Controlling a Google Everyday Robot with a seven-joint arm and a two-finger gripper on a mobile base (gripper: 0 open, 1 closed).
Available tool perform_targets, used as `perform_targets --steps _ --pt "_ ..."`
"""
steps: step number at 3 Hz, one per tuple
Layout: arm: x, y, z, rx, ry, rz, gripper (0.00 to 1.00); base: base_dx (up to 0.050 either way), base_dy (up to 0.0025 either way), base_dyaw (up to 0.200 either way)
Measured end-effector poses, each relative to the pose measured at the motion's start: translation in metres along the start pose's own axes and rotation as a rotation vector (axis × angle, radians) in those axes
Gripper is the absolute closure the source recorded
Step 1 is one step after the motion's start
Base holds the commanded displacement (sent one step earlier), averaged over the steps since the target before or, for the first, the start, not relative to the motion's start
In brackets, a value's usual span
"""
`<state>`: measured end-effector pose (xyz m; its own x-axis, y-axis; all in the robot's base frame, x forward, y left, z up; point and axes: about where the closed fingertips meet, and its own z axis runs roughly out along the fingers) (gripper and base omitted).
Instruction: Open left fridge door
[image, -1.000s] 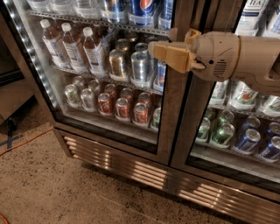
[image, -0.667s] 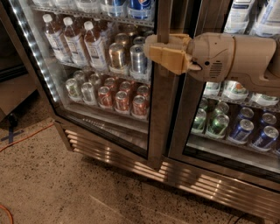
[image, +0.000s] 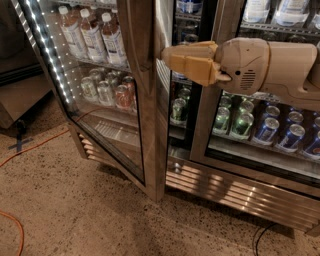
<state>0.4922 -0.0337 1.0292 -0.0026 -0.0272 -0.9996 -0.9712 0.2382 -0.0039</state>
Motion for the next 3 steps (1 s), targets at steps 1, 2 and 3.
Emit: perform_targets --steps 1,2,3 --pt "0.0 0.0001 0.0001 0.0 0.0 0.0 1.0 -0.05 0.00002 0.0" --pt "-0.0002 0.0003 0.0005 -0.001 0.0 0.0 1.0 0.0 -0.00001 -0.2" --pt "-0.0002 0.0004 0.0006 -0.001 0.0 0.0 1.0 0.0 0.0 0.0"
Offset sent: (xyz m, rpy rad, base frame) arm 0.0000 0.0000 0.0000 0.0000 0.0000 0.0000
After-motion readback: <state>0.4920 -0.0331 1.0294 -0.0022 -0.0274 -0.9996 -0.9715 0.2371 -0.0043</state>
